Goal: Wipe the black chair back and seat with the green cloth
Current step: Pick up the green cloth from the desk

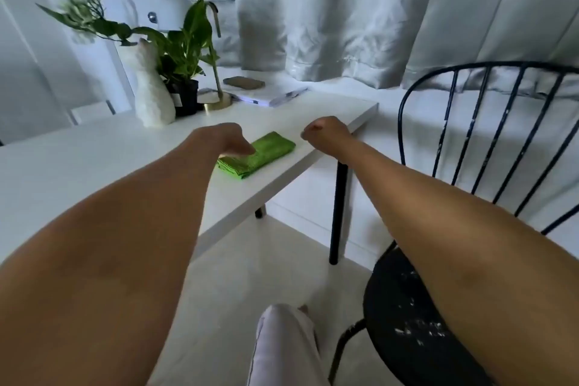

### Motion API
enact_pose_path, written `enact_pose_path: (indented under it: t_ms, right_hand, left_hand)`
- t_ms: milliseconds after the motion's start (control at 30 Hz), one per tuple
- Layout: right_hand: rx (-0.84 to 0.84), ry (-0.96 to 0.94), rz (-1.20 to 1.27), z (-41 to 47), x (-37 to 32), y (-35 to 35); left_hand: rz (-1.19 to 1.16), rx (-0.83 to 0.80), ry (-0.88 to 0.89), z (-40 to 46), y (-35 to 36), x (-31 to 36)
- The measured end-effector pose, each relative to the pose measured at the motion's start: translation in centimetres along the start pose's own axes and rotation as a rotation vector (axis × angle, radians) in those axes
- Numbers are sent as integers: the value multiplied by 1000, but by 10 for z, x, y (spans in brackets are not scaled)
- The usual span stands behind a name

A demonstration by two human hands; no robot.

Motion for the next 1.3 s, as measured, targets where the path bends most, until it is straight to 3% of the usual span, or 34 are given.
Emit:
enact_pose_path:
  t_ms: [100,300,633,800,1067,1300]
  right_hand:
    - [-88,45,19,13,-7,27]
    - [-167,118,-180,31,-14,56]
    - [-202,198,-198,35,-17,56]
    - [-106,267,132,24,-1,30]
    - [112,367,629,-25,64,-78]
    - [248,441,961,-120,159,-171]
  left_hand:
    - [-141,-122,-37,0,10,-23]
    - [-395,-245,-73,5,17,-32]
    - [-454,-275,-103,11,23,-24]
    - [-485,-225,-60,13,12,-6]
    - [-729,-305,191,-3,-9,116]
    - [-907,-534,324,-21,32,251]
Point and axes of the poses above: each hand's wrist, its own z-axis towards the middle knuckle, its own y-axis out of the palm, x = y × z, the point moved 7 cm from there along z, towards the middle knuckle, and after that the axes turned 6 degrees about z, right-handed, at the moved point
